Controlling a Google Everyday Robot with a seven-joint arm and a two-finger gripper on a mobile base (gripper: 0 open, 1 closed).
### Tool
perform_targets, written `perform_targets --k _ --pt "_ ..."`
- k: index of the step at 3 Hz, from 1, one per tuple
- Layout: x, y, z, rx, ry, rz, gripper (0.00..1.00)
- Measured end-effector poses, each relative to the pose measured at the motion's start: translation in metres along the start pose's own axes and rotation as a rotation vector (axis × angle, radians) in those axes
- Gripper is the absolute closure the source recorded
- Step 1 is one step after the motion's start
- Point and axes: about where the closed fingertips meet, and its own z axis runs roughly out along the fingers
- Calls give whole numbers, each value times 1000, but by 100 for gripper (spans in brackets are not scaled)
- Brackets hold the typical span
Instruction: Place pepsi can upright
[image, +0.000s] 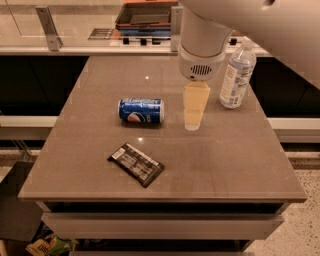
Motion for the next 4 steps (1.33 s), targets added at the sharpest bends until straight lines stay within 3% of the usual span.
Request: perform_targets --k 2,3,4 --pt "-49 1 10 -18 9 -13 0" --pt "-82 -4 17 -37 4 -36 0" --pt "-99 -10 29 -73 -17 -21 0"
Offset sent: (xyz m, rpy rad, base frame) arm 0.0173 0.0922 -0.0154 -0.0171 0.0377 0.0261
